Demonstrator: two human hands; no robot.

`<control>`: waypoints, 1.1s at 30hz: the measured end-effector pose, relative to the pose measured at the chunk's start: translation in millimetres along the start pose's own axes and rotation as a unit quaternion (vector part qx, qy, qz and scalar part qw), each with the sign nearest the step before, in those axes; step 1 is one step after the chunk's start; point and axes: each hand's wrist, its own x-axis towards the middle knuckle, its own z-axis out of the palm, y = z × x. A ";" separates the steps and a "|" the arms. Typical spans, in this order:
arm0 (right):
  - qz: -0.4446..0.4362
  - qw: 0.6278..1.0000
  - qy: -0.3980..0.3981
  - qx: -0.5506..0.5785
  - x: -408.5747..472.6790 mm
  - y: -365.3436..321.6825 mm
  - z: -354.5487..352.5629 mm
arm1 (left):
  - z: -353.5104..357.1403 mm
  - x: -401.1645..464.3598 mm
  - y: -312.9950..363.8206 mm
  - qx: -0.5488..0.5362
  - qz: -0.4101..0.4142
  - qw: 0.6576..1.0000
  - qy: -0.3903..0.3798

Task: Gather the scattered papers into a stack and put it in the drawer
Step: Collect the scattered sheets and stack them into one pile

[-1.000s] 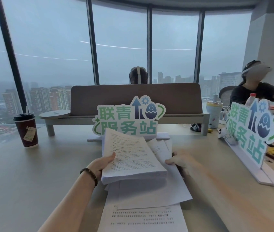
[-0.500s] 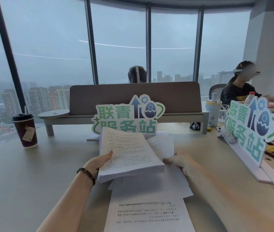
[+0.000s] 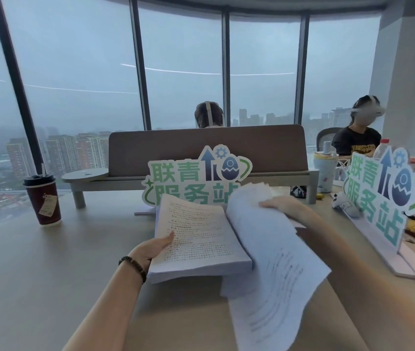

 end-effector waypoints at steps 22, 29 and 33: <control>0.050 0.978 0.048 0.194 17.7 9.9 8.6 | 6.9 -9.6 3.2 -0.079 -0.005 0.992 -0.101; 0.078 0.975 0.130 0.165 17.6 37.4 31.4 | 27.2 -25.2 2.0 0.004 -0.014 0.990 -0.141; 0.107 0.961 0.174 0.186 22.0 48.0 27.3 | 24.1 -20.0 -1.1 -0.003 -0.013 0.992 -0.125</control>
